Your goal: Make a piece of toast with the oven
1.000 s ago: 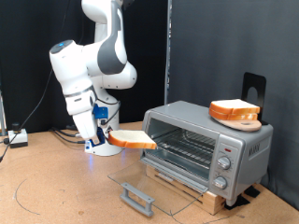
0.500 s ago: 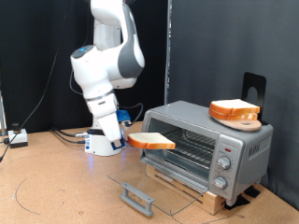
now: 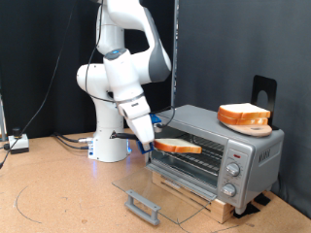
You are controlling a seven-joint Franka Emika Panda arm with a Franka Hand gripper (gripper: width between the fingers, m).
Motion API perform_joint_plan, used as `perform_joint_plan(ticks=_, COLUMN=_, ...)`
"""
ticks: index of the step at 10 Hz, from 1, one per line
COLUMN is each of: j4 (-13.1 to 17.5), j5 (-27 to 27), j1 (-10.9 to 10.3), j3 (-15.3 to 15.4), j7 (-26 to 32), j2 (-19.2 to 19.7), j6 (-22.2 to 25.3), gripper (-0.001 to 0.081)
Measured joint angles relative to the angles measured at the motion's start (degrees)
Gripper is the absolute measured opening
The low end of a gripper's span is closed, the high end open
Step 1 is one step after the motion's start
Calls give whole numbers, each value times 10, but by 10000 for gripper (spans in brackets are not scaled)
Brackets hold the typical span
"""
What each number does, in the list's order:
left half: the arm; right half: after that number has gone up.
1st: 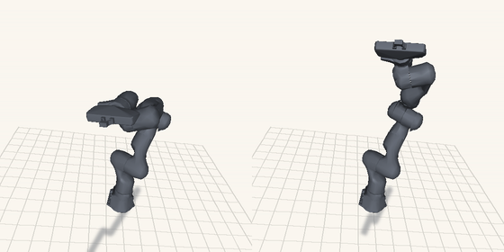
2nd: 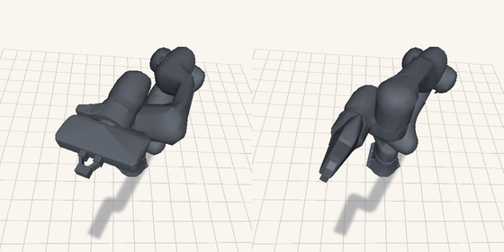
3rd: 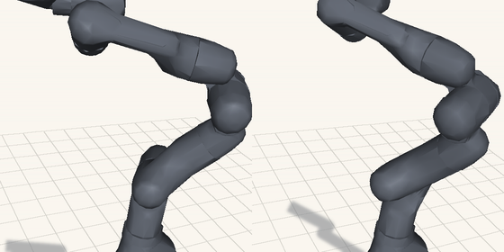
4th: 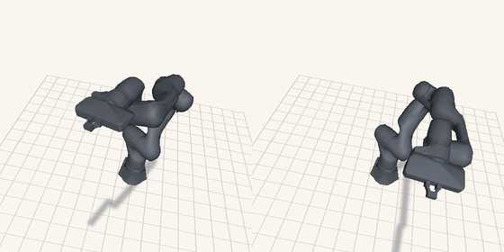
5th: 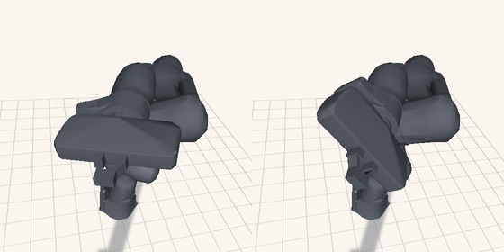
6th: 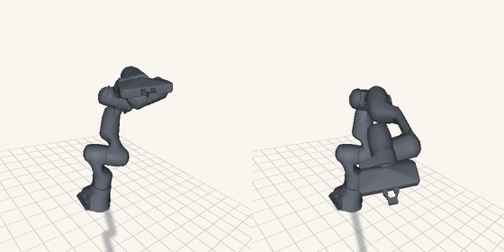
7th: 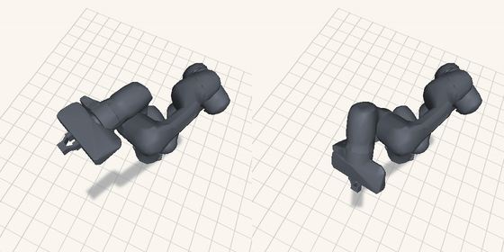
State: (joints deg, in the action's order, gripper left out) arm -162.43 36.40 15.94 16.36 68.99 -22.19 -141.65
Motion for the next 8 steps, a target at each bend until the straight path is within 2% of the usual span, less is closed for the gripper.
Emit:
perform_joint_plan(ticks=4, j4=-7, j5=19, j1=-34, j3=72, j7=-75, j2=-15, j6=-3, gripper=392)
perform_joint_plan(ticks=6, j4=-12, j5=17, j1=-36, j3=104, j7=-102, j2=-16, j6=-16, gripper=392)
perform_joint_plan(ticks=8, j4=-14, j5=-10, j1=-27, j3=124, j7=-115, j2=-18, j6=-30, gripper=392)
